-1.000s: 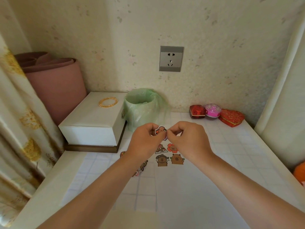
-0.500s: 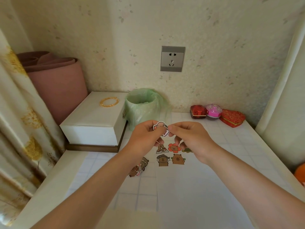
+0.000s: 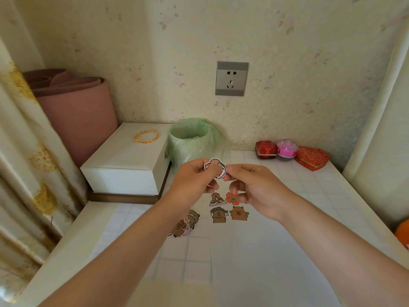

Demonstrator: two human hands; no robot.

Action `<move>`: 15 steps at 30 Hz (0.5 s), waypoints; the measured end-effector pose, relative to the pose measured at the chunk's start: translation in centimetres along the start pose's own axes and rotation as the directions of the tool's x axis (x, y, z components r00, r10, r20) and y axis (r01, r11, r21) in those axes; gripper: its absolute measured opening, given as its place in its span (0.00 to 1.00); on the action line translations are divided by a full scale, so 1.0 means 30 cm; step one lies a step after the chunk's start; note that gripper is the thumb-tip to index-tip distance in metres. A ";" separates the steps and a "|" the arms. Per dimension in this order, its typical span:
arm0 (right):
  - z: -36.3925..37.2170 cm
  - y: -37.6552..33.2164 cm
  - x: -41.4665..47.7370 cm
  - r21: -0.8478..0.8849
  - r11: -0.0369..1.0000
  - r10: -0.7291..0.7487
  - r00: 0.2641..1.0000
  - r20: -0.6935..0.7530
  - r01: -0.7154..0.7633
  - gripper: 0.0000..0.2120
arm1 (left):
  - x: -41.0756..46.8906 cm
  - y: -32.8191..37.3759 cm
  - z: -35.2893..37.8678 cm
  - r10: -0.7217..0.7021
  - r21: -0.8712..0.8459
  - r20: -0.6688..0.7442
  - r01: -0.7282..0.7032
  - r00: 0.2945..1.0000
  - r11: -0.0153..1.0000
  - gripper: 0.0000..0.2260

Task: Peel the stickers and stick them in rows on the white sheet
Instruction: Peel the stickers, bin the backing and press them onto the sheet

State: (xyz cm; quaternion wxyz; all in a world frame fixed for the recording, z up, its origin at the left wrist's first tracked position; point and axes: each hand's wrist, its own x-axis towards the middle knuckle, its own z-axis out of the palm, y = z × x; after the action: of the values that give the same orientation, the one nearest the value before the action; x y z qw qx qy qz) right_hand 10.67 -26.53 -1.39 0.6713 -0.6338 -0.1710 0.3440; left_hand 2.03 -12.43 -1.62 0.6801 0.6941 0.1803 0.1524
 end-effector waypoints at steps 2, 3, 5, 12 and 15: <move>0.004 0.000 -0.002 -0.013 1.000 -0.010 1.000 -0.026 0.009 0.07 | 0.001 -0.001 -0.003 0.015 0.027 -0.016 -0.014 1.000 1.000 0.05; 0.005 -0.001 -0.003 -0.022 1.000 -0.019 0.999 -0.036 0.018 0.06 | 0.002 0.000 -0.004 0.022 0.040 -0.022 -0.021 1.000 0.999 0.04; 0.008 -0.002 -0.005 -0.053 0.998 -0.045 0.997 -0.058 0.041 0.06 | 0.001 0.000 -0.004 0.038 0.062 -0.028 -0.036 0.999 0.997 0.04; 0.015 -0.006 -0.014 -0.204 0.977 -0.089 0.990 -0.108 0.066 0.08 | -0.007 0.006 -0.003 0.068 0.099 -0.034 -0.064 0.997 0.993 0.03; 0.014 -0.009 -0.016 -0.240 0.966 -0.127 0.985 -0.117 0.096 0.08 | -0.008 0.005 -0.003 0.081 0.114 -0.029 -0.077 0.996 0.990 0.03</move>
State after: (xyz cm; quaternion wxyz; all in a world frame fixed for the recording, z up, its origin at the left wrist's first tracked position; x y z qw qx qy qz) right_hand 10.11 -26.53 -0.96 0.6203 -0.7188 -0.2011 0.2410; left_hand 1.79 -12.45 -1.45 0.6300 0.7353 0.1726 0.1805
